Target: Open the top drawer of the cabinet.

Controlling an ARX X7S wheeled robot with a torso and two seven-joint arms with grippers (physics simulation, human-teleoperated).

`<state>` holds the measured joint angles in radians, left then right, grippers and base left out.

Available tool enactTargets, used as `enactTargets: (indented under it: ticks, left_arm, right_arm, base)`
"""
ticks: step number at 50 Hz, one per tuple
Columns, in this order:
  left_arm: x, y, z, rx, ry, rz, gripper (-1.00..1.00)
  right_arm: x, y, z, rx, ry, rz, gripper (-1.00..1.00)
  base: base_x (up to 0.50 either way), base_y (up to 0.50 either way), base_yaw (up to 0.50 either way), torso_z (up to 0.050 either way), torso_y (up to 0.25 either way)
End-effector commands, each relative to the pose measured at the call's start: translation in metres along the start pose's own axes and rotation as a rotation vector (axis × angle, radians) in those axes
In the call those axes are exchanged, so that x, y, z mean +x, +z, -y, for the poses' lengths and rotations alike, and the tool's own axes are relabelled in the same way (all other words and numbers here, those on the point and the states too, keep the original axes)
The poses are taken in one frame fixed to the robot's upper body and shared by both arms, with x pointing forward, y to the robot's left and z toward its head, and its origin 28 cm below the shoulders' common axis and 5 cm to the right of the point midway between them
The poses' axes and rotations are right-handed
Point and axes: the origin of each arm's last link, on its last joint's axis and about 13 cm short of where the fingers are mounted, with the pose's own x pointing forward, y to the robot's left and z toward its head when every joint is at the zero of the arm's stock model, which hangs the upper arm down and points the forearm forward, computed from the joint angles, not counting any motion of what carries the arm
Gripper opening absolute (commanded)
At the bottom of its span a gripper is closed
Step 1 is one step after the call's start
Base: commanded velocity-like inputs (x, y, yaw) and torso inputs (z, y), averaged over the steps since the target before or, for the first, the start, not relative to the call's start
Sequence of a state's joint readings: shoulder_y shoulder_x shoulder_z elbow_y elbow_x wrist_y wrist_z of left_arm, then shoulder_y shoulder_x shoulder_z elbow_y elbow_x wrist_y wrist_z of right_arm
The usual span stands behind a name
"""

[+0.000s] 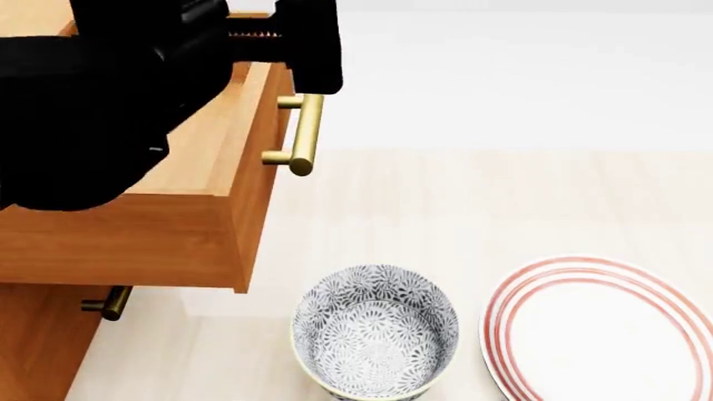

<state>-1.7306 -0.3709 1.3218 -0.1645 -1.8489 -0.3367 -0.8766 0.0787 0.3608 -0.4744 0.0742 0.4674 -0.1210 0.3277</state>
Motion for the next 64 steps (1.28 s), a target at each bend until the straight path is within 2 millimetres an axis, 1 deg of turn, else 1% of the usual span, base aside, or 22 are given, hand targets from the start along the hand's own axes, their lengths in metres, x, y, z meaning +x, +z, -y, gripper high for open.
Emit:
enactTargets:
  ticks: [1,5,10,19,24,25,29,32,38,42,44,45,53,62,64]
  left_arm:
    - [-0.031,-0.01,0.009,0.219,-0.041,0.329,1.0]
    - [-0.043,-0.018,0.013,0.289,-0.046,0.407,1.0]
    - [-0.049,-0.025,0.014,0.302,-0.059,0.417,1.0]
    - [-0.062,-0.039,0.016,0.391,-0.084,0.472,1.0]
    - [-0.072,-0.054,0.017,0.442,-0.092,0.511,1.0]
    - [-0.074,-0.06,0.016,0.45,-0.093,0.512,1.0]
    - [-0.075,-0.073,0.013,0.462,-0.099,0.502,1.0]
    - [-0.077,-0.078,0.013,0.462,-0.105,0.498,1.0]
    - [-0.084,-0.084,0.014,0.527,-0.092,0.571,1.0]
    - [-0.084,-0.093,0.011,0.525,-0.082,0.57,1.0]
    - [-0.084,-0.101,0.008,0.525,-0.073,0.574,1.0]
    - [-0.085,-0.105,0.007,0.546,-0.057,0.603,1.0]
    - [-0.087,-0.122,0.002,0.561,-0.022,0.641,1.0]
    - [-0.088,-0.159,-0.008,0.609,0.024,0.706,1.0]
    - [-0.089,-0.163,-0.01,0.621,0.036,0.724,1.0]
  right_arm:
    - [0.002,0.001,-0.001,0.006,0.002,0.013,1.0]
    - [0.002,0.001,-0.001,0.007,-0.001,0.013,1.0]
    - [0.002,0.001,-0.001,0.008,-0.003,0.013,1.0]
    - [0.002,0.002,-0.001,0.007,-0.002,0.013,1.0]
    - [0.002,0.002,-0.001,0.006,-0.001,0.013,1.0]
    - [0.002,0.002,-0.001,0.006,-0.001,0.013,1.0]
    - [0.003,0.001,-0.001,0.004,0.0,0.014,1.0]
    - [0.003,0.0,-0.001,0.004,0.0,0.012,1.0]
    - [0.002,0.001,-0.002,0.003,0.002,0.012,1.0]
    - [0.002,0.001,-0.002,0.003,0.003,0.013,1.0]
    - [0.002,0.0,-0.001,0.002,0.003,0.013,1.0]
    - [0.002,0.0,-0.001,0.001,0.003,0.012,1.0]
    - [0.002,0.0,-0.002,-0.002,0.002,0.013,1.0]
    - [0.002,0.0,-0.002,-0.002,0.001,0.013,1.0]
    - [0.002,0.0,-0.002,-0.003,0.002,0.013,1.0]
  base:
    - [0.0,0.0,0.0,0.0,0.0]
    - [0.0,0.0,0.0,0.0,0.0]
    - [0.0,0.0,0.0,0.0,0.0]
    - [0.0,0.0,0.0,0.0,0.0]
    - [0.0,0.0,0.0,0.0,0.0]
    - [0.0,0.0,0.0,0.0,0.0]
    - [0.0,0.0,0.0,0.0,0.0]
    - [0.0,0.0,0.0,0.0,0.0]
    - [0.0,0.0,0.0,0.0,0.0]
    - [0.0,0.0,0.0,0.0,0.0]
    - [0.0,0.0,0.0,0.0,0.0]
    - [0.0,0.0,0.0,0.0,0.0]
    - [0.0,0.0,0.0,0.0,0.0]
    - [0.0,0.0,0.0,0.0,0.0]
    - [0.0,0.0,0.0,0.0,0.0]
